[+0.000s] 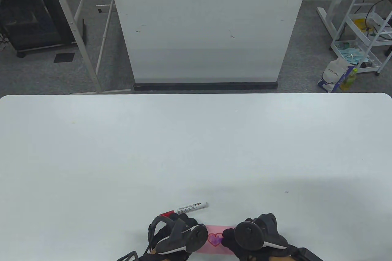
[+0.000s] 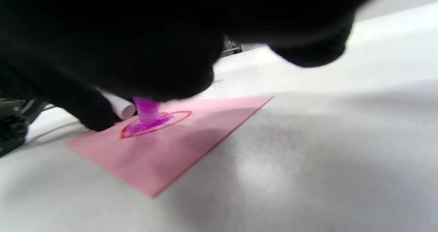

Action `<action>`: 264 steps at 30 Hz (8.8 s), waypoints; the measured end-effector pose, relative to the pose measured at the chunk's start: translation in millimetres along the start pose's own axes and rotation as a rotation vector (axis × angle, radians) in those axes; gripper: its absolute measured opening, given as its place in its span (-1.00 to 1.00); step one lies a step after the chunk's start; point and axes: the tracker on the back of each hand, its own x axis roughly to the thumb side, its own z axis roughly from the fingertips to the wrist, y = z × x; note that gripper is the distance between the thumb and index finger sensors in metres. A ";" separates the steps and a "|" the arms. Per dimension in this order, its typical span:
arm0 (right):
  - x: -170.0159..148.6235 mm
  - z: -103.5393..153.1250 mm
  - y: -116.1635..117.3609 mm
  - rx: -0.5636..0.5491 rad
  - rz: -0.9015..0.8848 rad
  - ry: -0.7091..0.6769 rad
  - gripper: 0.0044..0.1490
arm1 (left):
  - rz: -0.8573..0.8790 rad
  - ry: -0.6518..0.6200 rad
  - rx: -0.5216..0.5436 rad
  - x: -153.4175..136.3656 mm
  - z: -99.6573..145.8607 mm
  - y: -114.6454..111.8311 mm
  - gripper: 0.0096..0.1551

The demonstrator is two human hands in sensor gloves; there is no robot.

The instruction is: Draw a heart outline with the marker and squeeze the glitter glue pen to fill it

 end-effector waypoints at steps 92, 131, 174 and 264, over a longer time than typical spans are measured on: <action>-3.1 1.4 -7.6 0.034 -0.021 0.017 -0.49 | -0.002 0.000 0.001 0.2 0.0 -0.3 -0.51; -36.0 10.3 -26.1 0.000 -0.362 0.115 -0.45 | 0.282 0.089 -0.018 -15.2 7.0 12.2 -0.51; -29.5 24.6 -29.7 -0.073 -0.654 0.023 -0.41 | 0.761 -0.125 0.341 -2.7 22.0 24.9 -0.42; -34.7 22.9 -37.0 -0.178 0.143 0.032 -0.39 | 0.360 0.025 0.337 -37.3 17.1 22.8 -0.21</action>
